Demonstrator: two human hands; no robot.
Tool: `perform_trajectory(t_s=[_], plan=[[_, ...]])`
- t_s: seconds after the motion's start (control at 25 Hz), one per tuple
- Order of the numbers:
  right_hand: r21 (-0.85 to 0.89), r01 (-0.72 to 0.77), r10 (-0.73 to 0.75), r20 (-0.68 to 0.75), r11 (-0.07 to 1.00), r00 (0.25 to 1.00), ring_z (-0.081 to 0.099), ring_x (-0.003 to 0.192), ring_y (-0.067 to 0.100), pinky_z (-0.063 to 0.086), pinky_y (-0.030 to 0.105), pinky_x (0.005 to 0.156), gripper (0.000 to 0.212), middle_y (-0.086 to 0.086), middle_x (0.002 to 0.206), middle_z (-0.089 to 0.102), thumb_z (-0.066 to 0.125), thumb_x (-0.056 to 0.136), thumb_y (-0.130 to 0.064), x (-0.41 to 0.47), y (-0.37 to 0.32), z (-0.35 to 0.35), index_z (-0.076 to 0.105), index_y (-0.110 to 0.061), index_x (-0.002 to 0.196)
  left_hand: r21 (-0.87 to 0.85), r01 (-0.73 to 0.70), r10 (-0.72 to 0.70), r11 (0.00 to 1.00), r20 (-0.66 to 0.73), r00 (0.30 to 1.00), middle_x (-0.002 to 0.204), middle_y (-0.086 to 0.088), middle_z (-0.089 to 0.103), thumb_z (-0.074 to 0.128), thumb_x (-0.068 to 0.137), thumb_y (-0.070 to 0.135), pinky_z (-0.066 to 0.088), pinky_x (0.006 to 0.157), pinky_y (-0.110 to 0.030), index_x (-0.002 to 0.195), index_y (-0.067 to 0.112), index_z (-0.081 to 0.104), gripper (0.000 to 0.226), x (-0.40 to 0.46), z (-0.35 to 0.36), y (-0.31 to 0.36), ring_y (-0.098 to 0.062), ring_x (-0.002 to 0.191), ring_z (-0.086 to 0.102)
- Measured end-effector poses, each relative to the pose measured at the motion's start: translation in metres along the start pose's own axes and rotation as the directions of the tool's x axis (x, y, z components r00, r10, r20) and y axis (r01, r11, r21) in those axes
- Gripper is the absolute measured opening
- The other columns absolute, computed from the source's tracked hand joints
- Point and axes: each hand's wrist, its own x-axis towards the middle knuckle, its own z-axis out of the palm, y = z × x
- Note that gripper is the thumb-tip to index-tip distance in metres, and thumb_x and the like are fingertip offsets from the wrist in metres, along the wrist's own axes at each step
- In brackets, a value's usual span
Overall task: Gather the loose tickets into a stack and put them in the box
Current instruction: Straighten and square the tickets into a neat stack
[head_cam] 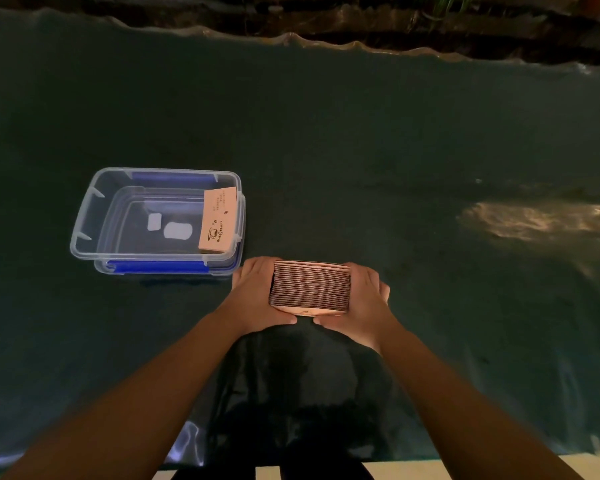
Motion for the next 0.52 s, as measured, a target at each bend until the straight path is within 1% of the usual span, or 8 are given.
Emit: perform_trajectory(t_s=[0.12,0.28,0.4,0.48,0.52], plan=[[-0.056,-0.006,0.007,0.019,0.998,1.000,0.024,0.134,0.011,0.025,0.044,0.117,0.101,-0.011,0.138,0.041,0.082,0.057,-0.072,0.000,0.001,-0.001,0.036,-0.034,0.138,0.023,0.015,-0.015,1.000,0.002,1.000,0.150,0.000,0.037,0.092,0.058,0.056,0.025,0.121,-0.050,0.145,0.027,0.034,0.109,0.000,0.003,-0.002,-0.020,0.142,0.025],[-0.133,0.014,-0.011,0.025,0.991,1.000,0.030,0.141,0.019,0.020,0.045,0.120,0.100,-0.004,0.145,0.047,0.084,0.062,-0.072,0.001,-0.001,-0.001,0.043,-0.026,0.141,0.018,0.006,-0.006,1.000,-0.002,1.000,0.150,-0.001,0.041,0.092,0.056,0.059,0.027,0.120,-0.051,0.144,0.026,0.037,0.109,0.002,0.005,-0.003,-0.022,0.142,0.029],[-0.067,-0.036,0.039,0.050,0.997,0.998,0.029,0.140,0.018,0.023,0.044,0.116,0.099,-0.007,0.141,0.047,0.088,0.058,-0.068,0.002,-0.007,-0.006,0.045,-0.029,0.137,-0.031,0.005,-0.005,1.000,-0.009,1.000,0.147,0.000,0.044,0.093,0.055,0.057,0.032,0.118,-0.050,0.142,0.027,0.040,0.106,0.001,0.002,-0.004,-0.021,0.139,0.033],[0.015,-0.080,0.078,0.070,0.997,0.994,0.028,0.136,0.014,0.026,0.039,0.109,0.098,-0.013,0.135,0.047,0.087,0.051,-0.069,-0.003,-0.012,-0.009,0.046,-0.035,0.133,-0.097,0.008,-0.006,0.995,0.027,1.000,0.146,0.004,0.046,0.094,0.051,0.057,0.034,0.116,-0.047,0.140,0.031,0.041,0.107,-0.001,-0.002,-0.003,-0.017,0.138,0.036],[0.064,-0.089,0.085,0.066,0.994,0.994,0.030,0.133,0.012,0.026,0.037,0.105,0.097,-0.015,0.132,0.048,0.088,0.047,-0.069,-0.006,-0.015,-0.010,0.047,-0.038,0.130,-0.165,0.012,-0.002,0.986,0.061,0.998,0.145,0.008,0.048,0.095,0.049,0.055,0.037,0.115,-0.046,0.139,0.035,0.041,0.107,-0.003,-0.007,-0.003,-0.014,0.136,0.040]])
